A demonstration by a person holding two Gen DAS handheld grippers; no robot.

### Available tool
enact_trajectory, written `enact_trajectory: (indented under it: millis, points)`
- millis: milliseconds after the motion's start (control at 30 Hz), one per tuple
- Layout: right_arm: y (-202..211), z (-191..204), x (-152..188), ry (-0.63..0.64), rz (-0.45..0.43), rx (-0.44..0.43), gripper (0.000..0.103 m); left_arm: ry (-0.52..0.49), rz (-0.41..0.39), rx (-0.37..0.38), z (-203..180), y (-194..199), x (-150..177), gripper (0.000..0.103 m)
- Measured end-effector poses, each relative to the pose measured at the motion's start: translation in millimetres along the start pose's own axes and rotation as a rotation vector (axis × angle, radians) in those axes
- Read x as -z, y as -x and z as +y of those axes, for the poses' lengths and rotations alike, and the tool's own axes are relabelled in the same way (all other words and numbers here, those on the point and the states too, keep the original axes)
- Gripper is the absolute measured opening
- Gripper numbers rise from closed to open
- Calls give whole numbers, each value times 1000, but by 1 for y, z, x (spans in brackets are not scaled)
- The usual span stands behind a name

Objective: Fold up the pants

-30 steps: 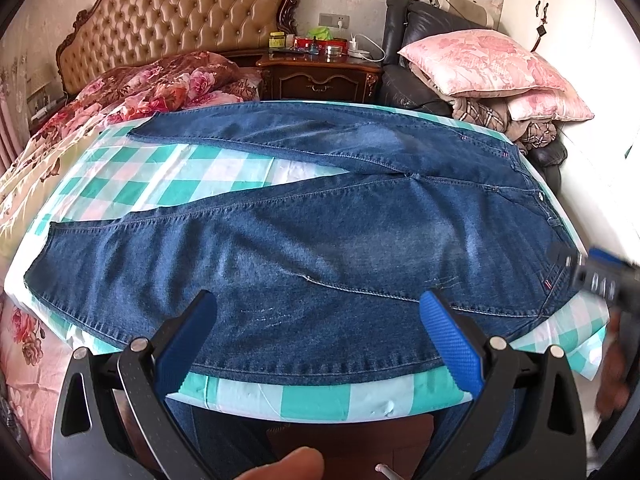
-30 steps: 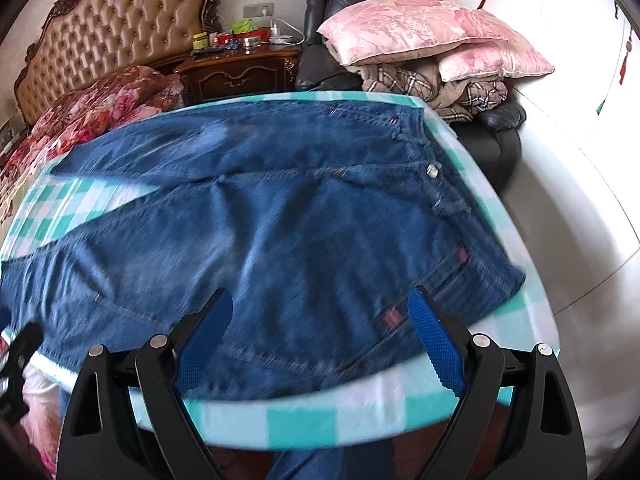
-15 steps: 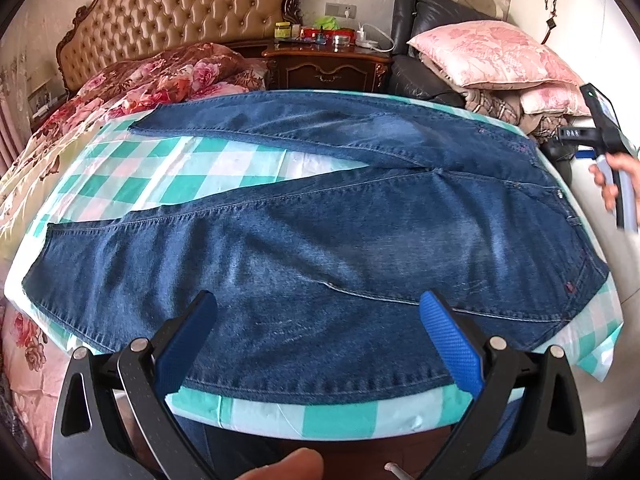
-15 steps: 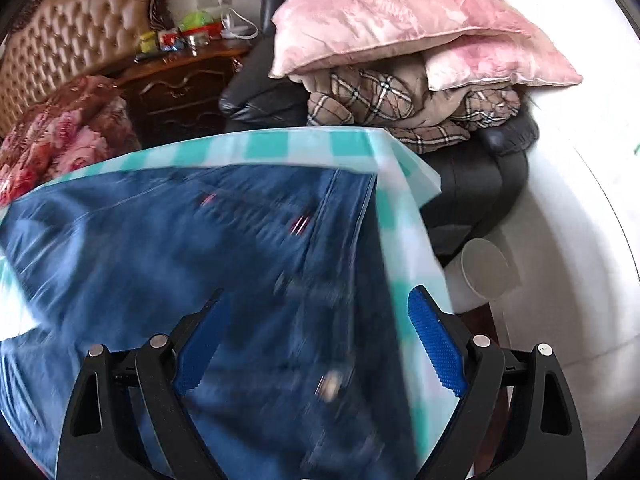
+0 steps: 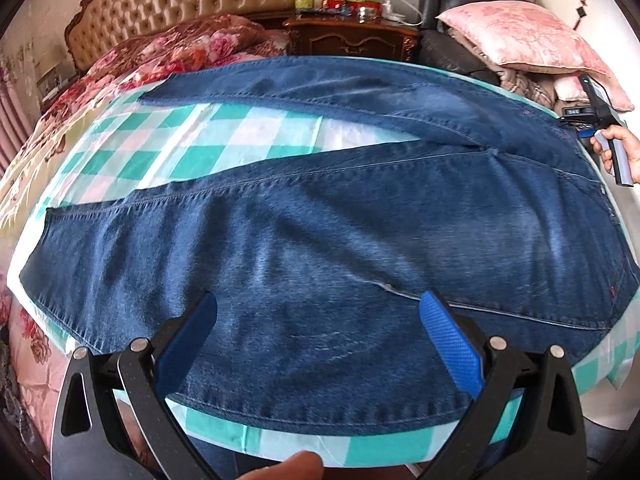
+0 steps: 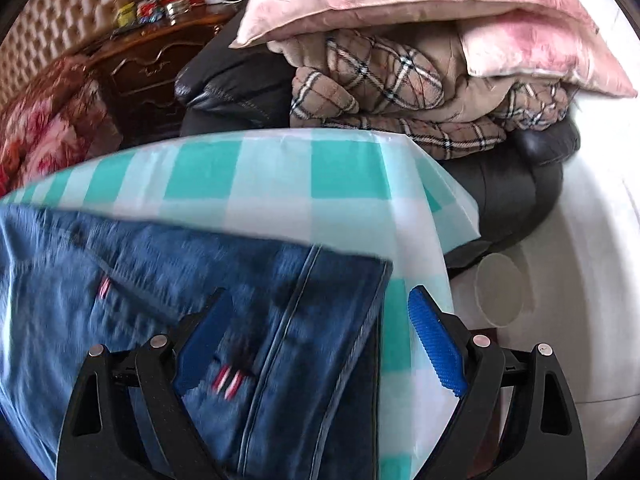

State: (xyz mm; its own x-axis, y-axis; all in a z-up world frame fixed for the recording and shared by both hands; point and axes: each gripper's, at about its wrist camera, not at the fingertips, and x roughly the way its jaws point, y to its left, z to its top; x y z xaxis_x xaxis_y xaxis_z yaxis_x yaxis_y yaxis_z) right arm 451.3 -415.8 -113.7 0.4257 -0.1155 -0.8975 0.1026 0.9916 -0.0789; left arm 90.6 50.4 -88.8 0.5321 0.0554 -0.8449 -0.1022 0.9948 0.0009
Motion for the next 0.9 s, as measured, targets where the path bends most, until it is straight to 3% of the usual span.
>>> enact_trajectory:
  millis: [33,67,100,233,267,367,500,633,667,767,800,900]
  points:
    - [-4,-1,-3,-8,5,-12,82,7,5,-5,3,-3,0,101]
    - [-9,-1,-4,-10,15,-25,70,14,10,-10,6,-5,0,101]
    - [-12,0,-4,-6,24,-28,67,23,18,-17,10,-8,-1,101]
    - [-5,7,-3,19,5,-100,21,42,27,-26,17,-13,-2,101]
    - [2,15,-1,57,-17,-77,18,40,26,-26,16,-14,-3,101]
    - [34,26,3,106,-98,-75,16,35,15,-17,15,-10,-5,101]
    - [121,40,27,166,-287,-160,15,45,-24,-7,17,3,-12,101]
    - [219,54,99,277,-479,-334,15,83,-57,27,25,17,-19,101]
    - [243,57,134,315,-520,-403,14,90,-63,36,26,20,-20,101]
    - [263,55,204,359,-517,-522,14,150,-75,108,41,24,-25,101]
    - [260,55,233,372,-482,-552,14,180,-78,143,49,23,-29,101]
    - [232,52,279,354,-357,-577,14,257,-73,209,72,8,-50,101]
